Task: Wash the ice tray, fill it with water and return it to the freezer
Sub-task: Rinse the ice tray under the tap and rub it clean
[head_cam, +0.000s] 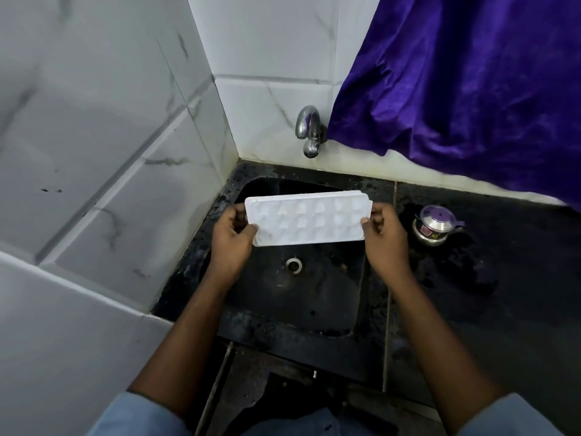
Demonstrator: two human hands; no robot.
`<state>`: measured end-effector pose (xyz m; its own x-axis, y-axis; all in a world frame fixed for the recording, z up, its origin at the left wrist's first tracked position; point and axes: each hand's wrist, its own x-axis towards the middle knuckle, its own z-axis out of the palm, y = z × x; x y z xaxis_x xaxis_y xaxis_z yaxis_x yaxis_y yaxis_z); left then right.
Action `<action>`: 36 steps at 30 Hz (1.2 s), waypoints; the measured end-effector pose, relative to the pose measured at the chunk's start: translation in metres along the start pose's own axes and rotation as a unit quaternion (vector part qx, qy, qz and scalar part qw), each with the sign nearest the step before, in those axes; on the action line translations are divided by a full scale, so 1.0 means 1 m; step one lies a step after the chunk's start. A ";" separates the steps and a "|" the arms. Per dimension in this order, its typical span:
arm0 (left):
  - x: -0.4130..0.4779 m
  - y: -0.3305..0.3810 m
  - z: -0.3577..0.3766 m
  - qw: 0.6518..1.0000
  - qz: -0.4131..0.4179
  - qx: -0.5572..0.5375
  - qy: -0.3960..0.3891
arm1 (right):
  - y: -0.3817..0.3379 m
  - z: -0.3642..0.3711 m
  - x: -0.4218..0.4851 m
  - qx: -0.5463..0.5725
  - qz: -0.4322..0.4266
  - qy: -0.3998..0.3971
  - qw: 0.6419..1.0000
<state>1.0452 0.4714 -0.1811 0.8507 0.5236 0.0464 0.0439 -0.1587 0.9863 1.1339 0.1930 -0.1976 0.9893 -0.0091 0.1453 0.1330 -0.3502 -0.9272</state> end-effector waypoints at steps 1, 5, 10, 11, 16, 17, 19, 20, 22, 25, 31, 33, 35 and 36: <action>0.002 0.001 0.001 0.999 -0.028 -0.024 -0.003 | 0.001 0.003 0.003 -0.010 0.021 -0.012 1.000; 0.025 0.003 -0.001 0.984 -0.152 -0.091 -0.009 | 0.002 0.013 0.015 0.003 0.079 -0.063 0.995; 0.058 0.004 -0.001 0.951 -0.259 -0.146 -0.088 | 0.001 0.028 0.038 0.006 0.145 -0.125 0.982; 0.065 0.002 -0.001 0.943 -0.276 -0.159 -0.095 | -0.001 0.031 0.045 0.002 0.151 -0.127 0.980; 0.105 -0.014 -0.011 0.915 -0.331 -0.219 -0.074 | -0.016 0.060 0.098 0.001 0.158 -0.125 0.979; 0.113 -0.017 -0.014 0.909 -0.338 -0.233 -0.070 | -0.019 0.069 0.111 -0.002 0.158 -0.122 0.980; 0.127 -0.024 -0.020 0.901 -0.341 -0.259 -0.065 | -0.025 0.087 0.140 -0.010 0.155 -0.120 0.981; 0.132 -0.027 -0.023 0.900 -0.339 -0.268 -0.064 | -0.027 0.097 0.155 -0.013 0.154 -0.121 0.981; 0.142 -0.032 -0.029 0.898 -0.332 -0.282 -0.061 | -0.031 0.116 0.183 -0.003 0.164 -0.123 0.979; 0.155 -0.036 -0.034 0.898 -0.324 -0.291 -0.055 | -0.037 0.142 0.216 0.103 0.239 -0.139 0.955; 0.172 -0.031 -0.038 0.892 -0.334 -0.295 -0.078 | -0.032 0.168 0.246 0.227 0.327 -0.145 0.906; 0.175 -0.028 -0.036 0.887 -0.338 -0.302 -0.086 | -0.028 0.168 0.250 0.229 0.324 -0.130 0.909; 0.177 -0.024 -0.033 0.885 -0.339 -0.307 -0.088 | -0.026 0.167 0.251 0.217 0.314 -0.119 0.917; 0.177 -0.022 -0.033 0.885 -0.339 -0.309 -0.087 | -0.026 0.167 0.251 0.205 0.309 -0.114 0.922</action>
<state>1.1777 0.5950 -0.1899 0.8094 0.1776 -0.5598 0.3257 0.6576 0.6794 1.3890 0.3560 -0.1949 0.8641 0.1258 -0.4874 -0.4952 0.0394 -0.8679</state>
